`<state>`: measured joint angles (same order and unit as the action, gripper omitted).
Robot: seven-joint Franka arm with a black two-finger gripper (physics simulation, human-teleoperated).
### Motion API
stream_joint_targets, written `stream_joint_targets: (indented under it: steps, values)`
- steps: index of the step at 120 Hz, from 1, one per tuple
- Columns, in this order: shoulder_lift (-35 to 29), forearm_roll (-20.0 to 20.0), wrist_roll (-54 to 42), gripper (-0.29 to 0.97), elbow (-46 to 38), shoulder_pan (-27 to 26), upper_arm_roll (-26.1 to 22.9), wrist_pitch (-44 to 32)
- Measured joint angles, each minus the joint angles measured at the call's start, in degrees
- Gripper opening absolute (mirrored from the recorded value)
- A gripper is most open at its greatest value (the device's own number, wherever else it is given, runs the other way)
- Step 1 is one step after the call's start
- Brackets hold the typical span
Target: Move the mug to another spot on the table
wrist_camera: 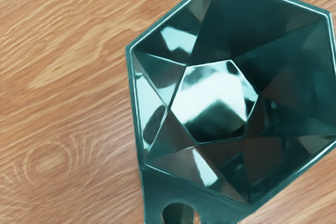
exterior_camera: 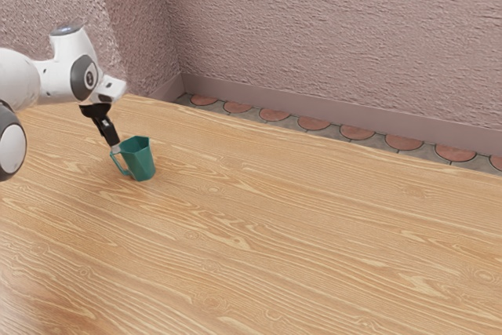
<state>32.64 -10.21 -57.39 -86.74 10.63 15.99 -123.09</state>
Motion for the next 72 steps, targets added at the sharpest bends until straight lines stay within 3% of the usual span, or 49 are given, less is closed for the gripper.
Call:
stream_joint_targets:
  steps: [35, 72]
  values:
    - [-0.38, -5.68, -7.32, 0.67, -3.32, 0.12, 0.07, -2.48]
    - [-0.17, -7.06, -14.02, 0.67, -4.79, 1.06, 0.21, -3.75]
